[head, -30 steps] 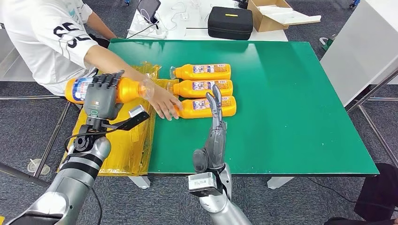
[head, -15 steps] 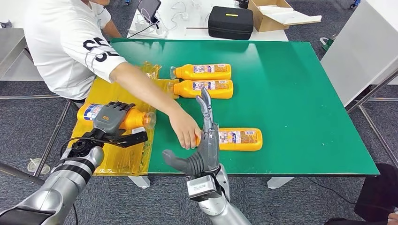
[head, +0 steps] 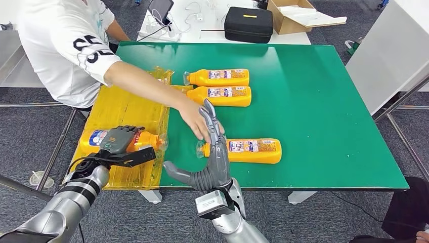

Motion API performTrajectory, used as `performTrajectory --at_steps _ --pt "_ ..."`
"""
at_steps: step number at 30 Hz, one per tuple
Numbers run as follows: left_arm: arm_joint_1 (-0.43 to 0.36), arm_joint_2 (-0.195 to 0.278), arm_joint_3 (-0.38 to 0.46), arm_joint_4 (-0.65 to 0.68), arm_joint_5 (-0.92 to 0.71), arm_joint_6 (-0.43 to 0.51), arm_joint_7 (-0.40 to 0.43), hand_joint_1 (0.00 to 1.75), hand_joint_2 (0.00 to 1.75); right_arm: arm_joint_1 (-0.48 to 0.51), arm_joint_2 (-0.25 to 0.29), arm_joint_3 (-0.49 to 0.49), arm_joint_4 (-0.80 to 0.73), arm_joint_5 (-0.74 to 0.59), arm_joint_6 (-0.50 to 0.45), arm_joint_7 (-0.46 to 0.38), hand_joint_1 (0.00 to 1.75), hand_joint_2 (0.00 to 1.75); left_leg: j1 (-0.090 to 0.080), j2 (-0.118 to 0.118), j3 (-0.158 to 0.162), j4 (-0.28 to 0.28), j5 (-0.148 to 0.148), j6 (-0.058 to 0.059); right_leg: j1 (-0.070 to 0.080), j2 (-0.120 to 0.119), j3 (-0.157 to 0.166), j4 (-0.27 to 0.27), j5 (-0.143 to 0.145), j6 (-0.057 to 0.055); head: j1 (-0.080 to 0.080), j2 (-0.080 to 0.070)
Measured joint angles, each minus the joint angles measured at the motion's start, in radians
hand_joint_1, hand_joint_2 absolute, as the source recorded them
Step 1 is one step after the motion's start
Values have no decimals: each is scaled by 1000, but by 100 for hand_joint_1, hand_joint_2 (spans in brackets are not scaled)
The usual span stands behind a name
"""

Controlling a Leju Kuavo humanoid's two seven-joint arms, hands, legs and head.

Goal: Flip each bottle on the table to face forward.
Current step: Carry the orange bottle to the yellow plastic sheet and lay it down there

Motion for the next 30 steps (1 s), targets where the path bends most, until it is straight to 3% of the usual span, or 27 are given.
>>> performTrajectory --at_steps 2,4,9,13,22,30 --pt "2 0 0 2 2 -3 -4 82 175 0 0 0 6 0 4 0 0 175 0 0 0 0 0 0 0 0 0 0 0 0 0 0" --pt "4 0 0 3 6 -9 -7 14 175 0 0 -1 12 0 5 0 0 175 0 0 0 0 0 0 0 0 0 0 0 0 0 0" --pt "5 0 2 4 20 -44 -14 3 175 0 5 -3 27 3 15 0 0 175 0 0 1 0 0 0 0 0 1 0 0 0 0 0" --pt "2 0 11 4 38 -84 -27 0 0 0 9 -4 37 6 19 0 0 175 0 0 2 0 0 0 0 0 2 0 0 0 0 0" --pt "-17 11 29 4 133 -283 -72 0 0 0 14 -7 60 1 23 0 0 175 0 -2 7 -1 0 -1 0 -2 8 0 -1 -1 0 0" --pt "-27 18 46 3 195 -366 -94 0 0 0 15 -10 76 0 23 0 0 175 0 -2 10 -1 1 -2 1 -2 11 0 0 -2 0 0"
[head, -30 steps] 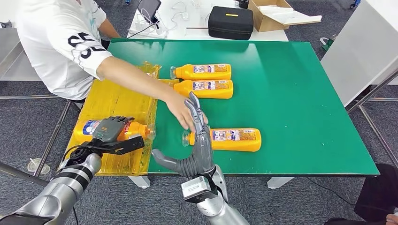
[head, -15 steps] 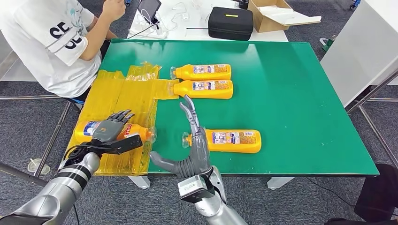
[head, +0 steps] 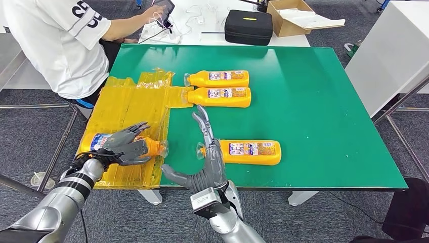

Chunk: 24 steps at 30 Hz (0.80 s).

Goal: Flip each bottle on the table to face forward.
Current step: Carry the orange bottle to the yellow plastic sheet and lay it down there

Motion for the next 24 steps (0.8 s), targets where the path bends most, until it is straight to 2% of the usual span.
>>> performTrajectory --at_steps 3,5,9,11,13,15,19,24 --pt "3 0 13 -2 37 5 -12 0 0 -1 3 -3 8 1 1 0 0 175 0 0 0 0 0 0 0 0 0 0 0 0 0 0" --pt "15 -6 27 -11 79 47 -21 0 0 -2 5 -6 14 6 2 0 0 175 0 1 0 0 0 0 0 0 -1 0 0 0 0 0" --pt "61 -44 78 -62 215 249 -24 0 0 -2 8 -11 23 41 -2 15 0 175 0 1 -2 0 0 0 0 0 -3 0 0 0 0 0" --pt "90 -69 109 -119 323 389 -24 0 0 -6 7 -12 31 110 -12 70 0 175 0 1 -4 0 0 0 0 0 -5 0 0 0 0 0" --pt "117 -92 137 -189 442 498 -24 0 87 -18 4 -12 46 203 -14 162 0 175 0 1 -5 0 0 0 0 0 -5 0 0 0 0 0" --pt "144 -108 161 -263 550 542 -24 0 175 -39 -4 -13 71 286 7 267 0 175 0 1 -5 0 0 0 0 0 -6 0 0 0 0 0" --pt "204 -135 223 -411 717 533 -25 0 175 -89 -43 -29 130 407 81 446 0 175 0 1 -6 0 0 0 0 0 -7 0 0 0 0 0" --pt "278 -162 291 -552 763 529 -25 0 175 -142 -113 -82 185 492 172 583 0 175 0 1 -7 1 0 0 0 0 -7 0 0 1 0 0"
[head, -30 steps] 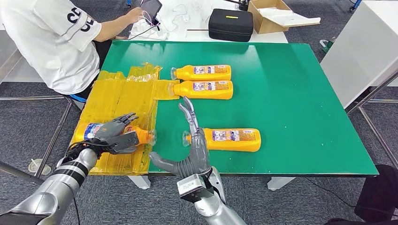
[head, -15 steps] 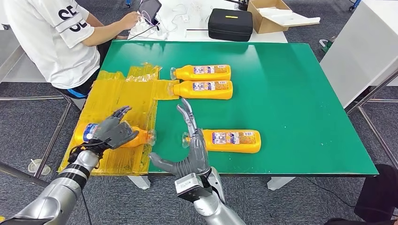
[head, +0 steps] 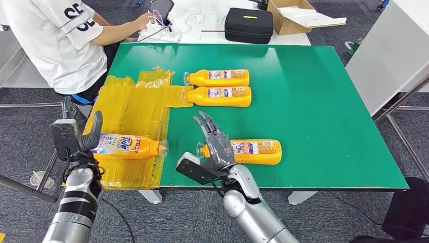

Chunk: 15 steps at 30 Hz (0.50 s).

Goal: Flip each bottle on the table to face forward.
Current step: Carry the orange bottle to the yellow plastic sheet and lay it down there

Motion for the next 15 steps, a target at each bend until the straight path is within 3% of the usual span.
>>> performTrajectory --at_steps 6,15 --pt "75 -18 30 -88 -34 5 0 0 175 -32 -79 -57 26 5 128 65 0 175 0 0 -1 0 0 0 0 0 -1 0 0 0 0 0" --pt "123 -30 27 -123 -62 32 0 0 175 -49 -145 -99 57 -80 286 51 0 175 0 0 -1 0 0 0 1 0 -1 0 0 0 0 0"
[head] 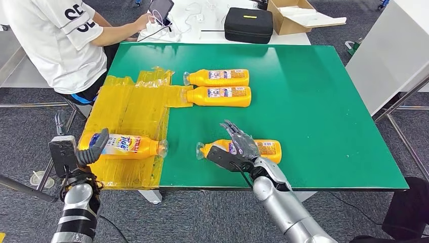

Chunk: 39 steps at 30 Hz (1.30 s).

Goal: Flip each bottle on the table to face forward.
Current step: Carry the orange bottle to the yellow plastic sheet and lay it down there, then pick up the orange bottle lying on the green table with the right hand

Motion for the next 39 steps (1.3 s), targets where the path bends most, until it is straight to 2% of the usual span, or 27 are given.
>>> performTrajectory --at_steps 8,23,29,39 --pt "3 -3 -24 1 3 19 0 0 175 -38 -31 7 68 -22 65 -5 0 175 0 0 0 0 0 0 0 0 0 0 0 0 0 0" --pt "3 -3 -32 4 14 15 0 0 175 -55 -46 20 98 -26 73 -5 0 175 0 0 0 0 0 0 0 0 0 0 0 0 0 0" --pt "5 -7 -33 36 31 -13 0 0 175 -103 -99 74 129 30 113 65 0 175 0 0 0 0 0 0 0 0 0 0 0 0 0 0" --pt "-1 -11 -33 70 33 -18 0 0 175 -159 -130 135 172 51 200 77 0 175 0 0 0 0 0 0 0 0 0 0 0 0 0 0"
